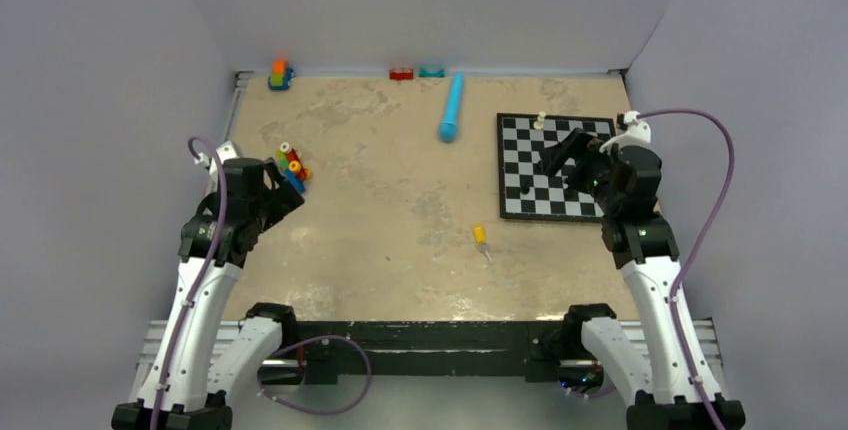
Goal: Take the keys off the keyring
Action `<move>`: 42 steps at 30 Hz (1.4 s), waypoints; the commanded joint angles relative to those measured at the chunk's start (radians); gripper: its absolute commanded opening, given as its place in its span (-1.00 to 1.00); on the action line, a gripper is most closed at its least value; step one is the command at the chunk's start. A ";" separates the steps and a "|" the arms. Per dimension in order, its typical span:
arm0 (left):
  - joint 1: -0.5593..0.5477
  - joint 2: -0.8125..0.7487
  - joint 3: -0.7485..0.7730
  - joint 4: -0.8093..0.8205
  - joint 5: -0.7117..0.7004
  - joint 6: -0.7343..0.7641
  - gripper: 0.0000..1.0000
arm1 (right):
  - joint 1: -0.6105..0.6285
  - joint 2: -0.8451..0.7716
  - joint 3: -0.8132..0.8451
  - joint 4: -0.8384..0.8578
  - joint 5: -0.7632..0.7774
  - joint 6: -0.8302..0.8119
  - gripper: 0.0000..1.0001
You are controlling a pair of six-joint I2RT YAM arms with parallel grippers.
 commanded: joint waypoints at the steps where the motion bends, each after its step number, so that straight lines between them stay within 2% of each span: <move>1: 0.000 -0.044 -0.042 -0.027 0.201 0.038 1.00 | 0.002 -0.097 -0.004 -0.058 -0.127 0.027 0.97; 4: -0.013 -0.057 -0.057 -0.031 0.240 0.065 1.00 | 0.003 -0.129 -0.020 -0.076 -0.254 -0.002 0.97; 6: -0.073 -0.054 -0.049 -0.035 0.208 0.073 1.00 | 0.010 -0.128 -0.029 -0.123 -0.247 0.009 0.97; 9: -0.209 -0.018 -0.012 -0.079 0.110 0.062 1.00 | 0.130 -0.095 -0.016 -0.208 -0.100 0.027 0.97; 12: -0.271 -0.003 -0.010 -0.063 0.122 0.067 1.00 | 0.370 -0.028 0.034 -0.265 0.122 0.100 0.96; 16: -0.335 0.013 -0.001 -0.053 0.150 0.090 0.97 | 0.558 0.048 0.061 -0.308 0.273 0.198 0.89; 24: -0.356 -0.006 -0.038 -0.017 0.280 0.161 0.82 | 0.796 0.090 -0.061 -0.304 0.376 0.337 0.70; 27: -0.358 0.003 -0.056 0.014 0.333 0.167 0.77 | 0.850 0.125 -0.106 -0.280 0.389 0.365 0.60; 31: -0.373 0.007 -0.073 0.027 0.334 0.172 0.75 | 0.901 0.218 -0.104 -0.305 0.453 0.391 0.51; 42: -0.387 -0.013 -0.082 0.037 0.315 0.167 0.69 | 0.907 0.452 -0.077 -0.290 0.520 0.402 0.24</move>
